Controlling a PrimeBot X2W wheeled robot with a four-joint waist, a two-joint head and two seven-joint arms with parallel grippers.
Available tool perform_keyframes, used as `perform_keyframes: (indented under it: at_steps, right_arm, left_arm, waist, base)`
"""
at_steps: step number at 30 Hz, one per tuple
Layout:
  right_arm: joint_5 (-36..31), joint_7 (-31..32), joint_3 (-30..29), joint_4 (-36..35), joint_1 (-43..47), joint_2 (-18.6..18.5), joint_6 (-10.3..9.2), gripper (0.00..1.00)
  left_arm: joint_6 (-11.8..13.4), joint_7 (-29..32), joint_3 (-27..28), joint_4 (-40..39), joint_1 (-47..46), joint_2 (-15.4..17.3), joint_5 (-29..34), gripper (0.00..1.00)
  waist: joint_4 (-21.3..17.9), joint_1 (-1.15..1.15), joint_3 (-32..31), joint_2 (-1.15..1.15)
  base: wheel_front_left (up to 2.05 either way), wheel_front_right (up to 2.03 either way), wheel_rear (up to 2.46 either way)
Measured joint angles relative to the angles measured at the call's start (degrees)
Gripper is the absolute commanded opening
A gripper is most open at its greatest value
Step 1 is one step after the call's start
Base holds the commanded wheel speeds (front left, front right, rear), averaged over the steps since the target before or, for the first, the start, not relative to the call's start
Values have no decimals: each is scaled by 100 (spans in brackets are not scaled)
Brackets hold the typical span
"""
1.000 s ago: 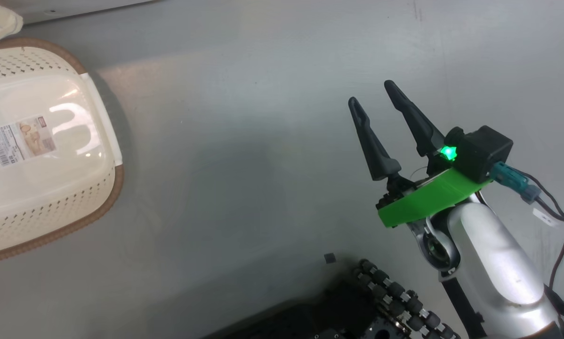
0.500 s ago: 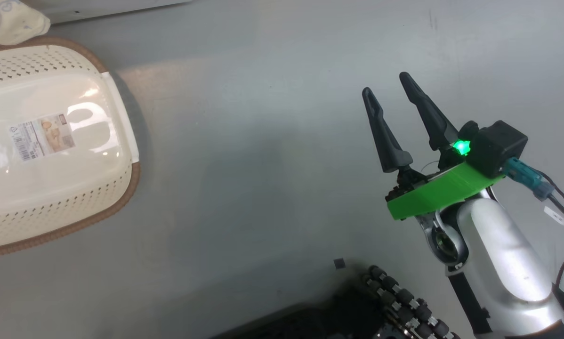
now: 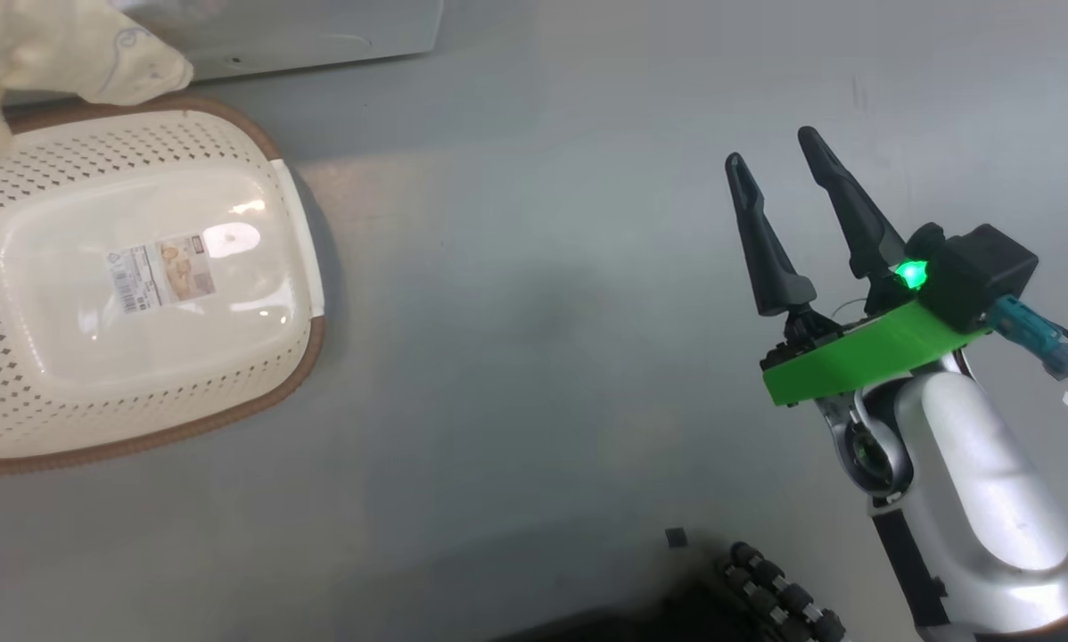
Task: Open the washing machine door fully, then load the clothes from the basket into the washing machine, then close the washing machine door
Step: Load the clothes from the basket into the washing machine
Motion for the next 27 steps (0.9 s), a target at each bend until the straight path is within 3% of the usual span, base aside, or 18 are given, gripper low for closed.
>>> perform_keyframes:
  at_steps: [6, 18, 27]
  right_arm:
    - [-53, 0, -91, 0, 125, -25, 0, 100]
    - [-152, 97, -383, -51, 453, -86, 0, 100]
    - [-210, 341, -566, -81, 769, -159, 0, 100]
  left_arm:
    - [243, -252, 34, -571, 867, -123, -101, 100]
    - [1007, -472, 136, -2208, 3190, -654, -322, 100]
    - [1217, -521, 90, -2583, 4263, -996, -281, 100]
  waist:
    - [133, 0, -205, 0]
    - [472, 0, -761, 0]
    - [715, 0, -1350, 0]
  base:
    - [0, 0, 0]
    - [0, 0, 0]
    - [0, 0, 0]
